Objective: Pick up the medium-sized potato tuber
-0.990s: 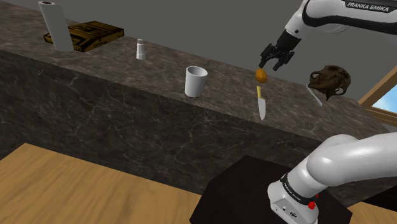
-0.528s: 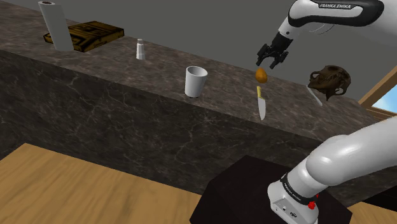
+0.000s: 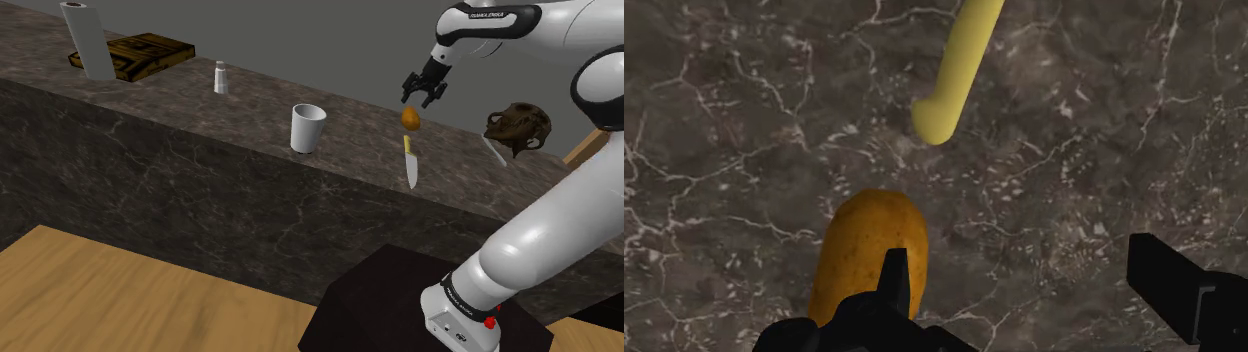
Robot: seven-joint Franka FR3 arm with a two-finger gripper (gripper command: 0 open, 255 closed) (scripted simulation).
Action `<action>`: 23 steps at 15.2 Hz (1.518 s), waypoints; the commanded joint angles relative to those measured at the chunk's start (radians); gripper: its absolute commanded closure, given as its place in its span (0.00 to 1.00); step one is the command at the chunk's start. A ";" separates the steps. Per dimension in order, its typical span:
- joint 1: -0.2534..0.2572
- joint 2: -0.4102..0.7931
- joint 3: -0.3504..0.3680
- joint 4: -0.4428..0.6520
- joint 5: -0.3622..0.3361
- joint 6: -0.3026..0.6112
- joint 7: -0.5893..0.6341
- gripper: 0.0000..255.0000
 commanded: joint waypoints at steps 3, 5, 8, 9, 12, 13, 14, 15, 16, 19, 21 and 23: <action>-0.040 0.164 -0.037 0.147 0.062 -0.014 -0.047 0.00; -0.068 0.244 -0.049 0.227 0.094 -0.029 -0.067 0.00; -0.119 0.370 -0.059 0.362 0.143 -0.062 -0.089 0.00; -0.138 0.413 -0.060 0.411 0.159 -0.076 -0.095 0.00; -0.150 0.440 -0.058 0.417 0.169 -0.058 -0.101 0.00; -0.148 0.440 -0.058 0.404 0.170 -0.045 -0.102 0.00; -0.147 0.441 -0.057 0.392 0.171 -0.033 -0.104 0.00; -0.146 0.443 -0.057 0.380 0.172 -0.020 -0.106 0.00; -0.146 0.444 -0.056 0.368 0.174 -0.007 -0.108 0.00; -0.145 0.447 -0.055 0.351 0.176 0.012 -0.111 0.00; -0.144 0.445 -0.055 0.350 0.175 0.012 -0.110 1.00; -0.144 0.446 -0.055 0.351 0.176 0.012 -0.111 1.00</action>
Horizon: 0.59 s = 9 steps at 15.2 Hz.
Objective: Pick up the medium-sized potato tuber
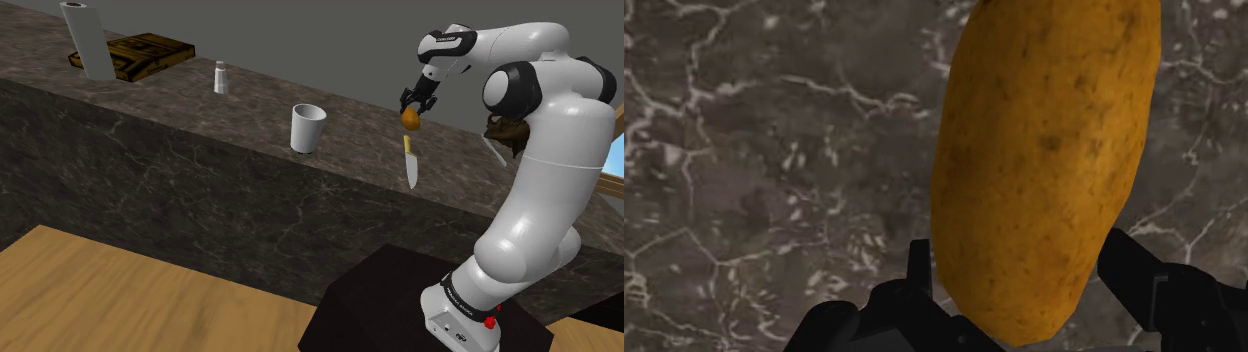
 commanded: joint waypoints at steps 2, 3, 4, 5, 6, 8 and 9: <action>0.000 0.001 0.001 -0.001 0.000 -0.001 0.000 1.00; 0.000 0.001 0.001 -0.001 0.000 -0.001 -0.001 1.00; 0.000 0.001 0.001 -0.002 0.000 0.000 0.000 1.00; 0.000 0.001 0.001 -0.002 0.000 0.000 0.000 1.00; 0.000 0.002 0.001 -0.001 0.001 0.000 0.000 1.00; -0.001 -0.002 -0.001 0.021 -0.002 -0.025 0.004 1.00; -0.002 -0.003 -0.001 0.033 -0.004 -0.038 0.005 1.00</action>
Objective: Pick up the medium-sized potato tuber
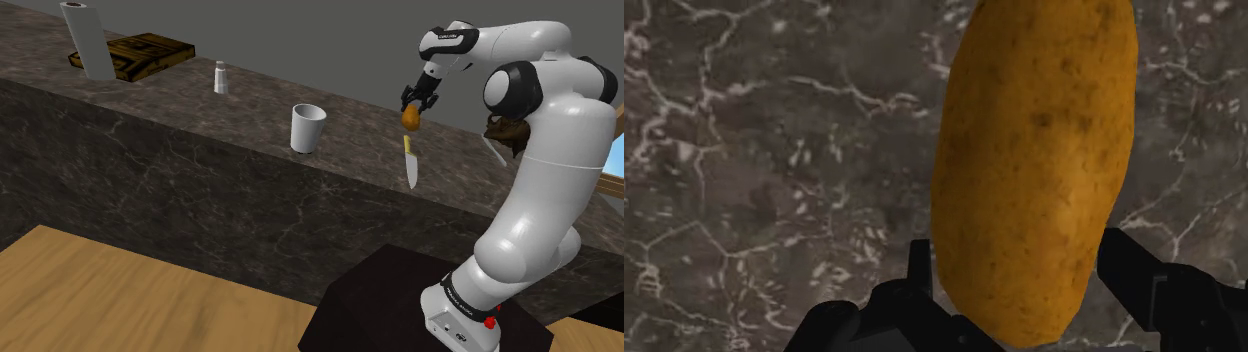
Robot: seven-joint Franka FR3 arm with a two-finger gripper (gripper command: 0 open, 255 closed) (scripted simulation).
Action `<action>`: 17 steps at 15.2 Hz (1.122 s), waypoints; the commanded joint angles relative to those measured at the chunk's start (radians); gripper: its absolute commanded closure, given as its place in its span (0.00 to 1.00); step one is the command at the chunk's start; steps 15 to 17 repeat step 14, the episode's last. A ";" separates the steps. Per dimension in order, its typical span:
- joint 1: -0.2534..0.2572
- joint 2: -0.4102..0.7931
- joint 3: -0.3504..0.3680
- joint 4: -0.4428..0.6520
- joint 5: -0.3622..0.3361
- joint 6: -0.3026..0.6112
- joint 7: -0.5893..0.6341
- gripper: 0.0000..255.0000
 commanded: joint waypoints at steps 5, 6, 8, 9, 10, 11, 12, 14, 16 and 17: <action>-0.006 -0.002 -0.003 0.076 -0.005 -0.077 0.011 1.00; -0.008 -0.002 -0.003 0.090 -0.005 -0.090 0.013 1.00; -0.011 0.000 -0.004 0.119 -0.006 -0.118 0.016 1.00; -0.013 0.001 -0.004 0.134 -0.006 -0.132 0.017 1.00; -0.016 0.002 -0.004 0.150 -0.005 -0.146 0.018 1.00; -0.018 0.004 -0.005 0.166 -0.005 -0.160 0.020 1.00; -0.020 0.006 -0.005 0.183 -0.005 -0.175 0.021 1.00; -0.021 0.007 -0.005 0.186 -0.004 -0.177 0.021 1.00; -0.021 0.007 -0.005 0.186 -0.004 -0.177 0.021 1.00; -0.021 0.007 -0.005 0.186 -0.004 -0.177 0.021 1.00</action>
